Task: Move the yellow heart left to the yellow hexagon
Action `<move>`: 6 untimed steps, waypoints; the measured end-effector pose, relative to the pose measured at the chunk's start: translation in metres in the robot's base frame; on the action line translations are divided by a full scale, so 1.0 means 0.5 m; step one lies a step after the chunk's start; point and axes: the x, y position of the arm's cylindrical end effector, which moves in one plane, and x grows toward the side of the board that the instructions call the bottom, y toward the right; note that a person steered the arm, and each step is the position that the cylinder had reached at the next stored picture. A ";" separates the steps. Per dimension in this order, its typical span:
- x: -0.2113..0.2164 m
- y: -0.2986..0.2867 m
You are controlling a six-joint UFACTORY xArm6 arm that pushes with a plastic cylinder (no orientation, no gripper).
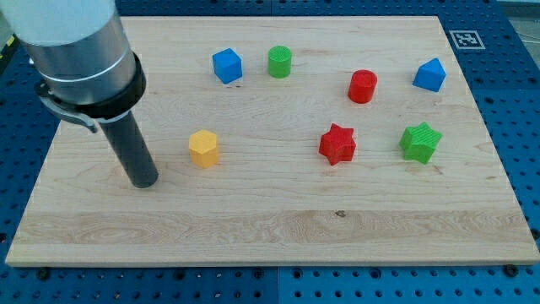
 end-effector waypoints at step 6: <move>-0.136 -0.165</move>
